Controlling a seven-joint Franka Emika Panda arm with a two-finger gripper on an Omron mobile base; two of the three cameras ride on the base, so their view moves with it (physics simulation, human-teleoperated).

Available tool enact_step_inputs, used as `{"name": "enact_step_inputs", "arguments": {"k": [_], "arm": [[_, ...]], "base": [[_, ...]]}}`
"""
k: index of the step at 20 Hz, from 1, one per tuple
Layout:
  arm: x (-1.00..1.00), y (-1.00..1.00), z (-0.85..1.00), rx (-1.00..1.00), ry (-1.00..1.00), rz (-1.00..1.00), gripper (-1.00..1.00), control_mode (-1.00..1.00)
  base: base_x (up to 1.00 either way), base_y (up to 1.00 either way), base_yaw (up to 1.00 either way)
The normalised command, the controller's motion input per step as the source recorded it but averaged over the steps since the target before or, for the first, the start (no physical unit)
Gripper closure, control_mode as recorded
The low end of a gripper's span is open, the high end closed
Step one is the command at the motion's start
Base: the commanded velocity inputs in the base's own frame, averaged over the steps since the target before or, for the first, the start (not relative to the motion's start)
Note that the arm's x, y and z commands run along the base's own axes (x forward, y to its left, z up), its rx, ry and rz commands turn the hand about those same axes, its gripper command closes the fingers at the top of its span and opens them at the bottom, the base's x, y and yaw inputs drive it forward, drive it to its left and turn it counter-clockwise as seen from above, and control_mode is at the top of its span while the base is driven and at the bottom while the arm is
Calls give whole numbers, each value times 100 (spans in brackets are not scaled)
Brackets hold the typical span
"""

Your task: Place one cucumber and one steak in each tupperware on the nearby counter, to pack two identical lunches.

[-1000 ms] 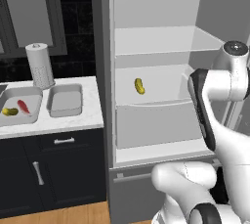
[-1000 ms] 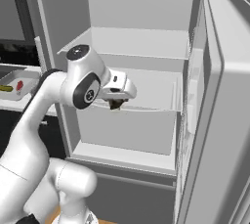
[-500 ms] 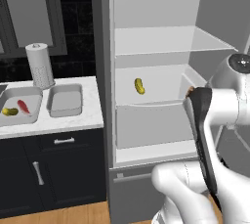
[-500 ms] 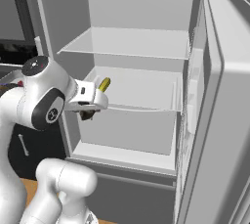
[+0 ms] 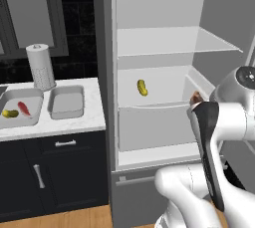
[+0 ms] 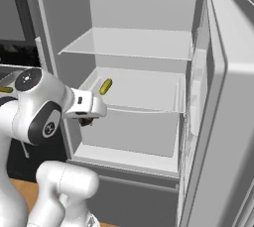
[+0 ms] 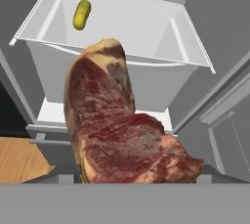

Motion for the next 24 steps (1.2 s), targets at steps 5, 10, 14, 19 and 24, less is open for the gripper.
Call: {"name": "enact_step_inputs", "arguments": {"k": [5,10,14,19,24], "arm": [[0,0,0,0,0,0,100,-100],[0,0,0,0,0,0,100,100],[0,0,0,0,0,0,100,100],[0,0,0,0,0,0,100,100],[0,0,0,0,0,0,100,100]], "base": [[0,0,0],[0,3,0],[0,87,0],[0,100,0],[0,100,0]]}}
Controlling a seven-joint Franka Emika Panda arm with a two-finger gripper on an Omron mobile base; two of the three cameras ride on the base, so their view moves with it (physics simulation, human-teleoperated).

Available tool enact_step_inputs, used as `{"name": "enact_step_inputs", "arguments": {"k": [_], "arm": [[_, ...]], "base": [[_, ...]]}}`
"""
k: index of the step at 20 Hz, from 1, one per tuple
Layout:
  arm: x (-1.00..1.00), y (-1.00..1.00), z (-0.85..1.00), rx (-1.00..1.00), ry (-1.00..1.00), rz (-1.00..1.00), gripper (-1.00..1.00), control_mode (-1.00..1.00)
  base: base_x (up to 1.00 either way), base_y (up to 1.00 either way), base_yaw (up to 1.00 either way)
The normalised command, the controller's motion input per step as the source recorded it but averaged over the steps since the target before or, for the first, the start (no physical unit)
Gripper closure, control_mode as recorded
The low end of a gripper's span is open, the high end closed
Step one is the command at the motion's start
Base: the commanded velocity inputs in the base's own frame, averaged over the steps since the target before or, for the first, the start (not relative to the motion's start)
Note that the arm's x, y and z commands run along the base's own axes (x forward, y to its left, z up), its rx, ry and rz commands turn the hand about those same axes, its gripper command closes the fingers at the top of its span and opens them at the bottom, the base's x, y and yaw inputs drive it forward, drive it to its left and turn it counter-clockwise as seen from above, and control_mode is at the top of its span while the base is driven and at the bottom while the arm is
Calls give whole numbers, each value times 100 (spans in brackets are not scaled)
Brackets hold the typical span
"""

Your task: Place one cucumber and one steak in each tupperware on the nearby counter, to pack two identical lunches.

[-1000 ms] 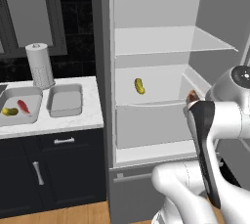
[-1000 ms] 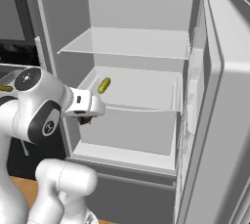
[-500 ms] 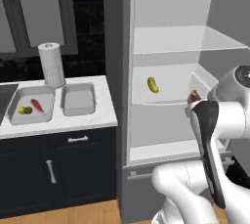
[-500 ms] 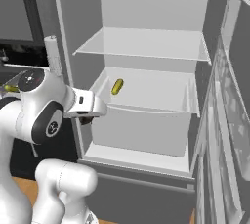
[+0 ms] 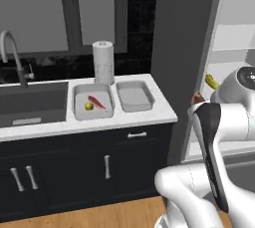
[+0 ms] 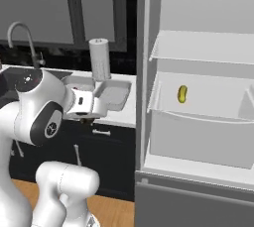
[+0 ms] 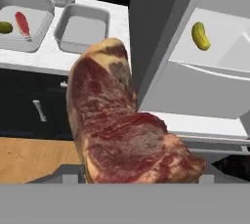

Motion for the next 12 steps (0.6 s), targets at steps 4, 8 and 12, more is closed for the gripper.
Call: {"name": "enact_step_inputs", "arguments": {"k": [4,8,12], "arm": [[0,0,0,0,0,0,100,100],[0,0,0,0,0,0,100,100],[0,0,0,0,0,0,100,100]], "base": [[5,99,0],[14,87,1],[26,60,2]]}}
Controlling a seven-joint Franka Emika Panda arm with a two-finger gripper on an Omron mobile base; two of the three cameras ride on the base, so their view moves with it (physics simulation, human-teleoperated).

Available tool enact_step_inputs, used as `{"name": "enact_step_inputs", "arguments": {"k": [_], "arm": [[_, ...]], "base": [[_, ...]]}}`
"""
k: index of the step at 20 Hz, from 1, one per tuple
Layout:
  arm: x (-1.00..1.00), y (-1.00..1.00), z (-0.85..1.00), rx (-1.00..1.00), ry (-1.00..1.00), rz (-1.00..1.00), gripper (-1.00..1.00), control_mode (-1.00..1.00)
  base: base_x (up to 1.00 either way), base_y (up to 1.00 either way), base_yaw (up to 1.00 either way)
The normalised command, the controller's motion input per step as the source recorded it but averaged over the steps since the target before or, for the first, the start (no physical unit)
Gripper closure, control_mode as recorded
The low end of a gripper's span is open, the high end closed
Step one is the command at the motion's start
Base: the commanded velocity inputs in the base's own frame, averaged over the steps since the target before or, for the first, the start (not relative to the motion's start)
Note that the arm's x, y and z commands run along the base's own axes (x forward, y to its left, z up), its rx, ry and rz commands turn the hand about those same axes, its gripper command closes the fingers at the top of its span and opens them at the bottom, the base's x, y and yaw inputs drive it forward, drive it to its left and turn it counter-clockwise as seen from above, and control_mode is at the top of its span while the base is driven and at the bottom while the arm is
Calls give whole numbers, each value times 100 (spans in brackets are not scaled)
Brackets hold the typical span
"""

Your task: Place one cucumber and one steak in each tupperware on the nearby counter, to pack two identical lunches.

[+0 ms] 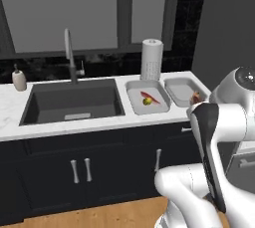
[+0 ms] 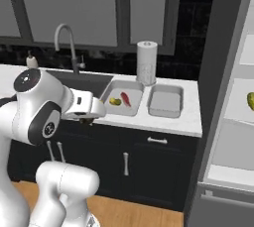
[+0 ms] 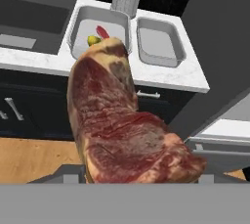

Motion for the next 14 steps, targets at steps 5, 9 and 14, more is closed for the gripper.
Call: {"name": "enact_step_inputs", "arguments": {"k": [5,9,14], "arm": [[0,0,0,0,0,0,100,100],[0,0,0,0,0,0,100,100],[0,0,0,0,0,0,100,100]], "base": [[47,21,1],[54,4,0],[50,13,0]]}}
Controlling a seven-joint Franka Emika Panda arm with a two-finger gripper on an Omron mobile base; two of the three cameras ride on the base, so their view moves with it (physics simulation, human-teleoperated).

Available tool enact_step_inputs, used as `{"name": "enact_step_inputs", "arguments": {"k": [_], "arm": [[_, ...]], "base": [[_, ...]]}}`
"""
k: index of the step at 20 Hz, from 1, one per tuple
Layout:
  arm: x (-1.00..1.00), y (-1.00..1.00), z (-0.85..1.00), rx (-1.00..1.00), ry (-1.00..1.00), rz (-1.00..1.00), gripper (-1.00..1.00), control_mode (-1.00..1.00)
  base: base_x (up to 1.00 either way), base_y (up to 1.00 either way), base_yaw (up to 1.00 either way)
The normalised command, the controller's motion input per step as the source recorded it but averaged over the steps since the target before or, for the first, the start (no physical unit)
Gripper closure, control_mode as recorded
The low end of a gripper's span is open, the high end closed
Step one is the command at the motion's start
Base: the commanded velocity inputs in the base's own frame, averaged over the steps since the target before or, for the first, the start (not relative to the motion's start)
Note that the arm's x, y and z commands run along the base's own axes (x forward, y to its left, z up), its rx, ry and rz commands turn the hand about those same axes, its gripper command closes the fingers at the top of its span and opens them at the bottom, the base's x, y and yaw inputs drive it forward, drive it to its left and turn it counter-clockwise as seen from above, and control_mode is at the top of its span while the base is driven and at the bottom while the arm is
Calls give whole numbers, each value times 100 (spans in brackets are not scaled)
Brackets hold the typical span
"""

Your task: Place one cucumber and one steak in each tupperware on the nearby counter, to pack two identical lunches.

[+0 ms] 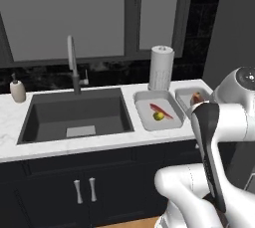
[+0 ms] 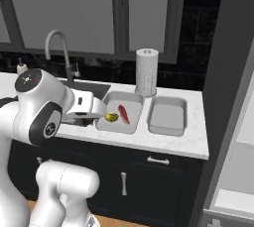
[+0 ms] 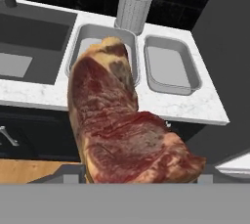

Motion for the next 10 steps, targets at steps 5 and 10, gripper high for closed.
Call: {"name": "enact_step_inputs", "arguments": {"k": [5,10], "arm": [[0,0,0,0,0,0,100,100],[0,0,0,0,0,0,100,-100]], "base": [[35,16,0],[2,2,0]]}}
